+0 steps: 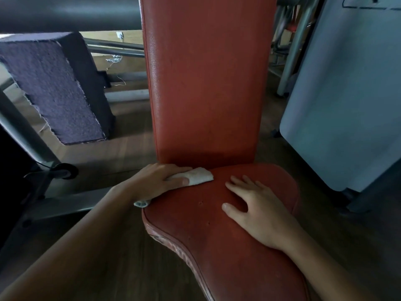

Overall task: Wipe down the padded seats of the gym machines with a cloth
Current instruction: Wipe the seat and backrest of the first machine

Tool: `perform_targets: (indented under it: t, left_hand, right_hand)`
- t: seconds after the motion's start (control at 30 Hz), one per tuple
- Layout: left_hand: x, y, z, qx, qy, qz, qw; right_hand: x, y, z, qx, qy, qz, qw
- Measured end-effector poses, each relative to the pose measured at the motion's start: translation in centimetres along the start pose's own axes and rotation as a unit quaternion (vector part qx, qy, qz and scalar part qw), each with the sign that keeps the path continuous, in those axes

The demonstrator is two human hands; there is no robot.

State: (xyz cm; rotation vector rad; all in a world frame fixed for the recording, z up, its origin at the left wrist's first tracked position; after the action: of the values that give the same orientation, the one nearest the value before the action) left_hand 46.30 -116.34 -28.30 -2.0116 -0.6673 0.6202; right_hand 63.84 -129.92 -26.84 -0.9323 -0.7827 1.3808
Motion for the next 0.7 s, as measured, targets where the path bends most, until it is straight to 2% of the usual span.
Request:
perform_targets:
  t: [0.23, 0.47, 0.7]
  left_hand:
    - [2.3, 0.5, -1.8, 0.049, 0.002, 0.006, 0.999]
    - [-1.7, -0.2, 2.1, -0.028, -0.067, -0.015, 0.997]
    - [2.2, 0.3, -2.1, 0.065, -0.056, 0.021, 0.996]
  right_hand:
    - [0.0, 0.2, 0.0, 0.000, -0.002, 0.017, 1.000]
    - [0.0, 0.0, 0.2, 0.005, -0.010, 0.010, 1.000]
    - [-0.4, -0.3, 0.4, 0.010, -0.006, 0.012, 1.000]
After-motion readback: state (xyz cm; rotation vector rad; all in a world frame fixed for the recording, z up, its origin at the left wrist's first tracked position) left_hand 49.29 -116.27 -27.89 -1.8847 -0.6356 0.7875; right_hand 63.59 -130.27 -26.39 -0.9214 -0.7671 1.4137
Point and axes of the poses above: each hand's wrist, its own x-axis towards the middle knuckle, its own y-axis out of the palm, z = x × y, the point moved 9 cm from there along x, towards the middle knuckle, and after that the axes turned 3 degrees about y, right-handed, at the moved point
